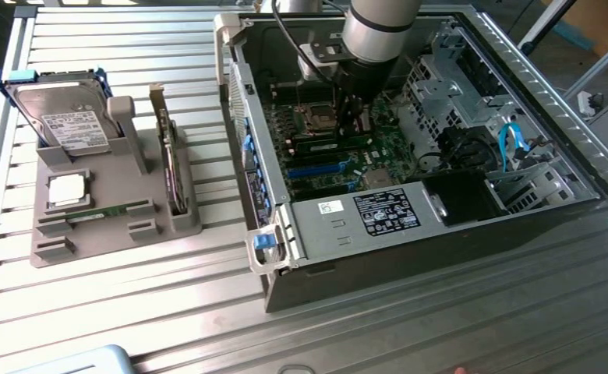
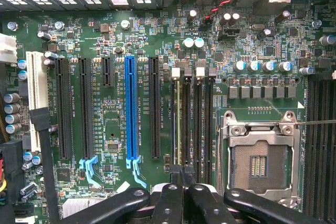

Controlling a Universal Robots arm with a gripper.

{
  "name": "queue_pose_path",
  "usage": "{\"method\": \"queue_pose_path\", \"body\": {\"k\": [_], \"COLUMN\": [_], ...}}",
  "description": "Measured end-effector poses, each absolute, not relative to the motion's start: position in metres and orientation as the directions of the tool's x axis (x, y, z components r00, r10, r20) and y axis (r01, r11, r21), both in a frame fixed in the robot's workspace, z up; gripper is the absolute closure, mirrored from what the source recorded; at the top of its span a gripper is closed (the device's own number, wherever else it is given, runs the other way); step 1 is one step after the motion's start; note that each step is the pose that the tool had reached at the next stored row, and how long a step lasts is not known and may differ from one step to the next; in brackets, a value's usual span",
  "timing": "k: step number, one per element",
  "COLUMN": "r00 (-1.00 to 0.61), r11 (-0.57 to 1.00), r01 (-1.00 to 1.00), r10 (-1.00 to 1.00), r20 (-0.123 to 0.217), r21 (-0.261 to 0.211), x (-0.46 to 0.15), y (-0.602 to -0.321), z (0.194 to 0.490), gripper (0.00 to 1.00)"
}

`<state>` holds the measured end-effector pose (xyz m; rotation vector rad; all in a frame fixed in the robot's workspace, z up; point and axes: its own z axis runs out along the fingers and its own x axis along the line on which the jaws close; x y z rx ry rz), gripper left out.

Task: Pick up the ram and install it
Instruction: 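Press down the ram until it locks into place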

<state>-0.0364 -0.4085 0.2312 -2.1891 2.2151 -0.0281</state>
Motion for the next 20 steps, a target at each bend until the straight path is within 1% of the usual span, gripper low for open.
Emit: {"method": "queue_pose_path", "body": {"k": [6, 12, 20], "r00": [-0.012, -0.012, -0.012], "r11": [0.012, 0.012, 0.012], "r01": [-0.999, -0.999, -0.999], "r10": [-1.0, -1.0, -1.0], "r20": [-0.006, -0.006, -0.007], "r21": [-0.032, -0.032, -0.043], "x": [-0.036, -0.037, -0.059], "y": [-0.408, -0.408, -0.408], "z": [0.241, 0.241, 0.241], "gripper": [0.9, 0.9, 0.9]}}
